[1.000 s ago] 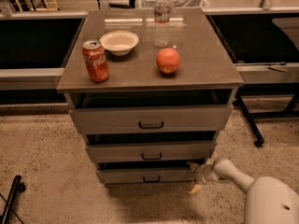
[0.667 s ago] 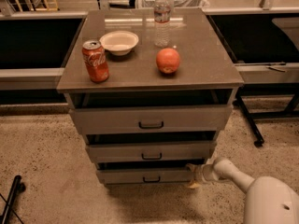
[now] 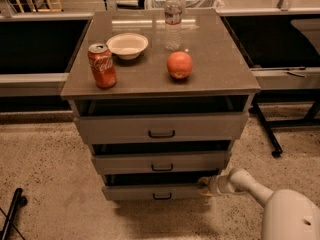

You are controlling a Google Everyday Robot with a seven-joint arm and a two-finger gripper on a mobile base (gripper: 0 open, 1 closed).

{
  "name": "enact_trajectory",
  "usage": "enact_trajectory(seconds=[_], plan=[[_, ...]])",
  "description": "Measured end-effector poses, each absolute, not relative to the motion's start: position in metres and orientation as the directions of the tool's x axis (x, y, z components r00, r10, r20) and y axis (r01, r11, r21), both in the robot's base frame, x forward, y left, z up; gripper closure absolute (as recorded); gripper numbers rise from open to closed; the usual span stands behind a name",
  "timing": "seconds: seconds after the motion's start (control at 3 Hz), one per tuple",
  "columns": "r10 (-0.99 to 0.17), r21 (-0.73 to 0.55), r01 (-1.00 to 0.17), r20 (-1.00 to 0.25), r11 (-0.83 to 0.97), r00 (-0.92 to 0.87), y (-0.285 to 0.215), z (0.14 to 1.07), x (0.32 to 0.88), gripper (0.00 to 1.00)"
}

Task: Open bottom drawer

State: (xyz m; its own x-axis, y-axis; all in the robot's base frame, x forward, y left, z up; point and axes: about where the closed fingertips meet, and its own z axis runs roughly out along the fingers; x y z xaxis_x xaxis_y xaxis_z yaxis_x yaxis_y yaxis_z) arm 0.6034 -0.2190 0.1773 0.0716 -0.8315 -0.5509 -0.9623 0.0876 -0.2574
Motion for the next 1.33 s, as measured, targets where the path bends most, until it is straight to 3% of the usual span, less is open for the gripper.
enact_trajectory(seconds=[0.33,1.33], plan=[[-0.832,-0.257,-0.962,-0.551,0.088,0.072,-0.219,0.1773,0.6034,0.87],[-0.832,-0.257,-0.962,-0.551,0.087,0.072,-0.2189,0.1827,0.6035,0.18]])
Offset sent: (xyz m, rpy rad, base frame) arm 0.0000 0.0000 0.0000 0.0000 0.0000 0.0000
